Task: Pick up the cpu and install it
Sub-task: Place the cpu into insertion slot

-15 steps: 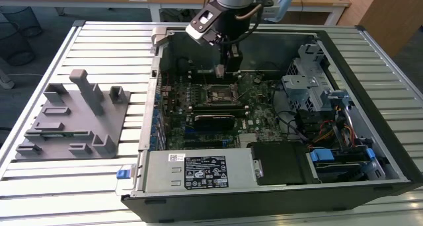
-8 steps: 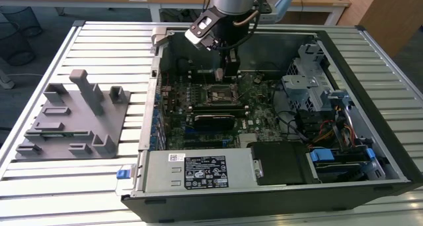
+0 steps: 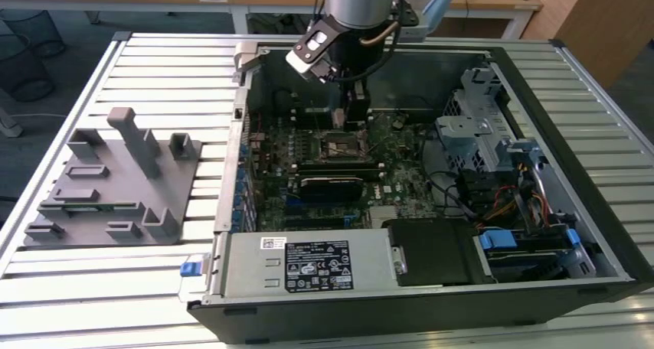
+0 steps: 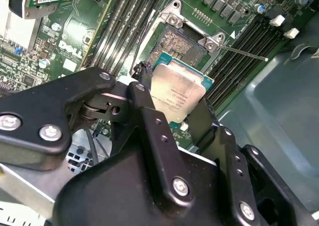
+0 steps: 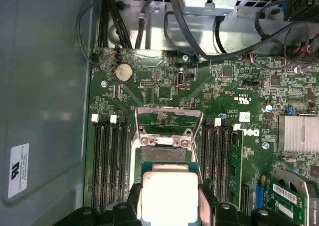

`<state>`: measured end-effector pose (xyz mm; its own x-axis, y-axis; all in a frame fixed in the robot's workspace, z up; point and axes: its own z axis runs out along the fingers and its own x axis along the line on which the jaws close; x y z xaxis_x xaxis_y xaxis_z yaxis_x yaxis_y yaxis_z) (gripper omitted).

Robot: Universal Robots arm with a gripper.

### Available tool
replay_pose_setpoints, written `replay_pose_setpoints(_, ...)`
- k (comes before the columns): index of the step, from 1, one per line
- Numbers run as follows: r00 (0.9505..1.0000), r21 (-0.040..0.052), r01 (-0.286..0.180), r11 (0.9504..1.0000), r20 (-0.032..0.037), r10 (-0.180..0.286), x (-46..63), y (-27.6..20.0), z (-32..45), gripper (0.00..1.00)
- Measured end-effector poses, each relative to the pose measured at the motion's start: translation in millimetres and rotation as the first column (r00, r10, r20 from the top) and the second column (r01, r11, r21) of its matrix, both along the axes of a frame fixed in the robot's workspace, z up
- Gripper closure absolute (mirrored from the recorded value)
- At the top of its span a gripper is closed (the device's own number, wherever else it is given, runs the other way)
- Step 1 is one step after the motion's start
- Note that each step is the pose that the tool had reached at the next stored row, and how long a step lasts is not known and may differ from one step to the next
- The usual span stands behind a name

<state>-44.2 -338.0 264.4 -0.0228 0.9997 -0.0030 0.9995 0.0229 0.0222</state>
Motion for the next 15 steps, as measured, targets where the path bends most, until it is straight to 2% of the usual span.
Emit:
replay_pose_setpoints(9,1.0000,0.0000,-0.008,1.0000,0.0000,0.008,0.0,0.0,-9.0,0.46)
replay_pose_setpoints(15,0.9999,0.0000,-0.016,0.9999,0.0000,0.016,0.0,0.0,-19.4,0.46)
